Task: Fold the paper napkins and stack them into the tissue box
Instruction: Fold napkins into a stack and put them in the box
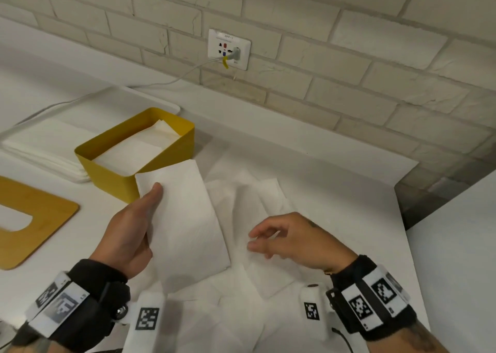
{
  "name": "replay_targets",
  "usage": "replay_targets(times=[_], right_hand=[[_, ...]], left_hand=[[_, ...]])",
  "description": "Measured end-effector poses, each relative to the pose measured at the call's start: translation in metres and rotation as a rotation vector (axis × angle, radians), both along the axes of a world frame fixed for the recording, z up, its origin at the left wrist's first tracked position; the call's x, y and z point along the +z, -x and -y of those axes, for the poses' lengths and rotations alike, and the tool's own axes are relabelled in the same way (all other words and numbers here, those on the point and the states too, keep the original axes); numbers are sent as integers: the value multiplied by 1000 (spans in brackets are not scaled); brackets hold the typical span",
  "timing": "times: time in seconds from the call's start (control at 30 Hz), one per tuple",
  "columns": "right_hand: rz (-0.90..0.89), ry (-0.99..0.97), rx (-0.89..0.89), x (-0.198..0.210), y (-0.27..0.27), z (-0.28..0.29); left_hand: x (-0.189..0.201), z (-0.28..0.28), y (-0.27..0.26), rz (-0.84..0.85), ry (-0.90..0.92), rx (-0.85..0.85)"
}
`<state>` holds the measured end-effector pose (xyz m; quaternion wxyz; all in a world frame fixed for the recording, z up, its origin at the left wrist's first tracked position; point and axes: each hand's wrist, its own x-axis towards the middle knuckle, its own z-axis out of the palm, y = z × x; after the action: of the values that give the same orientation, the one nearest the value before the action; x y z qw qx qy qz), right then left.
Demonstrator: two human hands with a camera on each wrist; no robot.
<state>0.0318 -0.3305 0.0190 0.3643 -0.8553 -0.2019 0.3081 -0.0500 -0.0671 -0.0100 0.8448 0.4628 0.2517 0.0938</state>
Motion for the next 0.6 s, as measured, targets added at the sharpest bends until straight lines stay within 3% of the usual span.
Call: replay_targets(times=[0.13,0.33,0.6], right_hand=[[71,-67,-413,-16,-27,6],[41,-1,-428,-45,-40,-5],[220,-158,-529,-26,-40,-7]], left_hand=[[-1,1,1,-1,6,-11],[-1,3,1,2,18,-42],[0,6,2,25,53,-78]])
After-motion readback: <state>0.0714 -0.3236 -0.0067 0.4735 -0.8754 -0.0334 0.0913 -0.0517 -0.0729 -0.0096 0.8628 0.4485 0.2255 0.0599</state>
